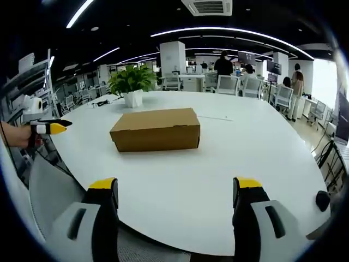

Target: Operate the shoe box by opening the lid, removing the specified soft item, and placing it in the target area until the item is outside and the box remains undamaged.

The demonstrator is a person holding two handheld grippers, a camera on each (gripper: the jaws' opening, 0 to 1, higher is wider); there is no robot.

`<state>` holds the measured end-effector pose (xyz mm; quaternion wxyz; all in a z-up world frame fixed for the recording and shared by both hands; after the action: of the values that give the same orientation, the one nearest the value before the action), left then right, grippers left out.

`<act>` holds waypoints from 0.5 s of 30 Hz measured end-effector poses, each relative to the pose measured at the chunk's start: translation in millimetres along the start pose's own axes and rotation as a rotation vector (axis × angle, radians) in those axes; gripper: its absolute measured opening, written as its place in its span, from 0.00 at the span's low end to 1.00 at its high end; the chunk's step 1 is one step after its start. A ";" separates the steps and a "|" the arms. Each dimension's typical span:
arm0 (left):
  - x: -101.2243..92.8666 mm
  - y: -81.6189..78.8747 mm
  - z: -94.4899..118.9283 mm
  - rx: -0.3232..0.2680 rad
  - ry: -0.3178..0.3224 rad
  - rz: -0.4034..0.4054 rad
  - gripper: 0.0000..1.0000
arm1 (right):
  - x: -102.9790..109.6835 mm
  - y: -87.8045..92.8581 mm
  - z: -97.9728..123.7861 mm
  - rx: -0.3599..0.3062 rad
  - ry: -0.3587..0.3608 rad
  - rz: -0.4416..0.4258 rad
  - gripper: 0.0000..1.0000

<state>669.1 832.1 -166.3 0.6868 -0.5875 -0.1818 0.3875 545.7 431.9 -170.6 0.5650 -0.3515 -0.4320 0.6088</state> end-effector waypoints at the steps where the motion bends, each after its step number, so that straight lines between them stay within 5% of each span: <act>1: 1.0 0.7 0.3 0.000 -0.003 0.002 0.66 | 0.1 0.0 -0.3 0.000 -0.001 0.000 0.82; 15: -2.3 2.6 -1.5 0.004 -0.002 0.002 0.66 | 1.1 0.6 -1.7 0.004 -0.002 -0.001 0.82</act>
<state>667.9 829.4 -168.6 0.6874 -0.5860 -0.1810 0.3890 546.9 433.2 -171.7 0.5656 -0.3493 -0.4315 0.6098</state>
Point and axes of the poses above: the point that each gripper's makers call its tool centre point, and the gripper's own axes: z roughly backward along the fingers, x roughly to its left, y roughly out of its underside, the point moved 8 cm from there along z, roughly backward along the fingers, and after that the axes turned 6 degrees about -x, right-handed, at the moved point
